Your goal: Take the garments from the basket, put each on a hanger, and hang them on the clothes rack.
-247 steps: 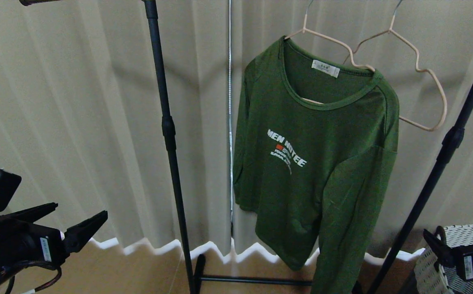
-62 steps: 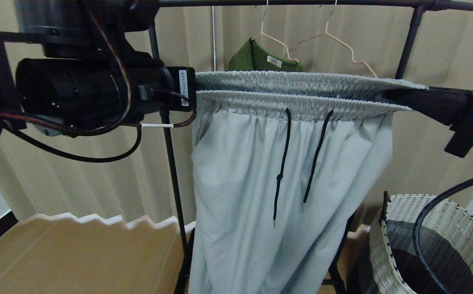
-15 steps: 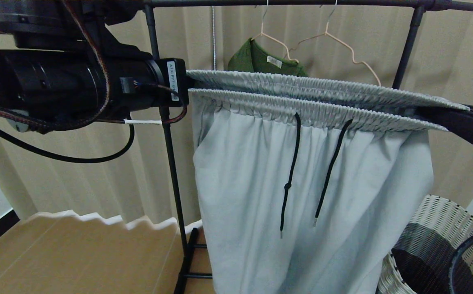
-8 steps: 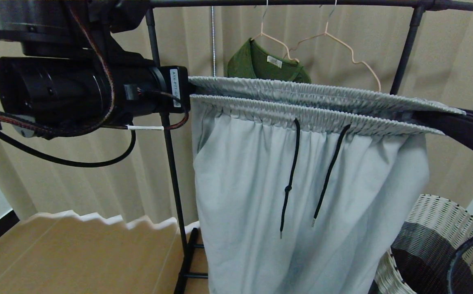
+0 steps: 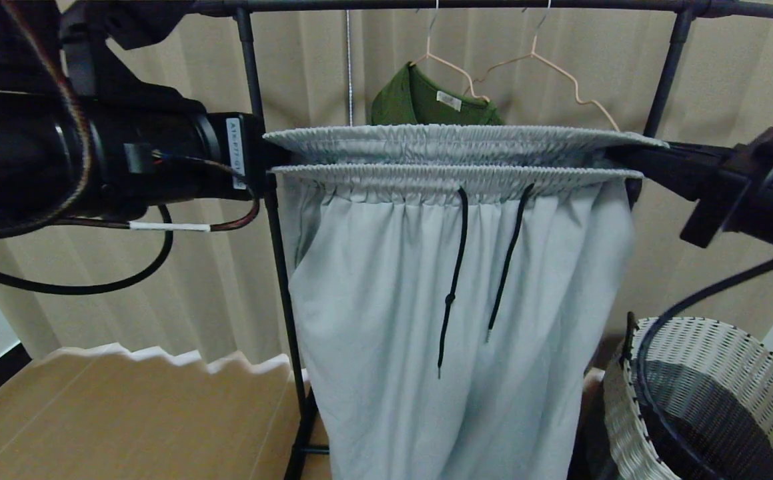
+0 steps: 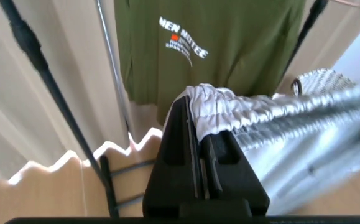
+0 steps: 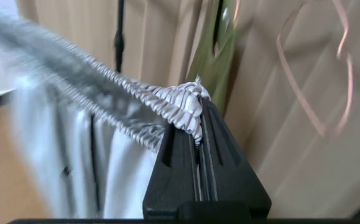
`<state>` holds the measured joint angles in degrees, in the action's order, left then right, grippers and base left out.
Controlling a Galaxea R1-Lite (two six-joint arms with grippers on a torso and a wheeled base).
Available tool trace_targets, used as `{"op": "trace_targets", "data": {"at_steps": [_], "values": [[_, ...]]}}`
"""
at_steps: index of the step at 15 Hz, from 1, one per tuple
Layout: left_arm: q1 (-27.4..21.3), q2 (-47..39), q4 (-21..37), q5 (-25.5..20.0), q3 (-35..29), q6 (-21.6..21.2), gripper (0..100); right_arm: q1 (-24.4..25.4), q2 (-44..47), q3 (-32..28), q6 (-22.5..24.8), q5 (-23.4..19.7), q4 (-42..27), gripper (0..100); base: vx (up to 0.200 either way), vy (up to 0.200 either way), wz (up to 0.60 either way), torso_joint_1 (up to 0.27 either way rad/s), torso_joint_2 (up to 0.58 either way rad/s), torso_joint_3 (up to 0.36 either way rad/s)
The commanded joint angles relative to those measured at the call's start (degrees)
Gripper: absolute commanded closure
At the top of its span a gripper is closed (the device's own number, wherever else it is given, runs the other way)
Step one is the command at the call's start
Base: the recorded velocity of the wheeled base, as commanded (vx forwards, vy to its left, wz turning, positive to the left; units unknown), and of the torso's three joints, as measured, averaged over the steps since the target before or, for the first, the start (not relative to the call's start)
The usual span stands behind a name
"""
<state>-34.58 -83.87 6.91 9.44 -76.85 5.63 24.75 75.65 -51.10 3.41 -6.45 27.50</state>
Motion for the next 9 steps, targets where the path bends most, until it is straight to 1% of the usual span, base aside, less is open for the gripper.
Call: {"op": "trace_targets", "data": {"at_steps": [1, 2, 4, 9], "values": [[-2.07, 7.58, 5.13, -2.84, 0.12, -0.01, 100, -1.1, 9.42, -4.36, 0.01, -0.23, 4.14, 100, 0.0, 0.0, 0.0, 0.0, 0.0, 0.0], [-2.94, 9.87, 7.85, -5.3, 0.12, 0.08, 100, -1.1, 11.44, -5.23, 0.01, -0.41, 6.07, 100, 0.0, 0.0, 0.0, 0.0, 0.0, 0.0], [-4.26, 12.86, 11.46, -7.85, 0.21, 0.08, 100, -1.1, 14.87, -6.99, 0.01, -0.32, 9.41, 100, 0.0, 0.0, 0.0, 0.0, 0.0, 0.0], [-4.61, 12.86, 11.02, -7.68, 1.53, -0.01, 100, -1.37, 14.61, -7.26, 0.01, 0.12, 9.24, 100, 0.0, 0.0, 0.0, 0.0, 0.0, 0.0]]}}
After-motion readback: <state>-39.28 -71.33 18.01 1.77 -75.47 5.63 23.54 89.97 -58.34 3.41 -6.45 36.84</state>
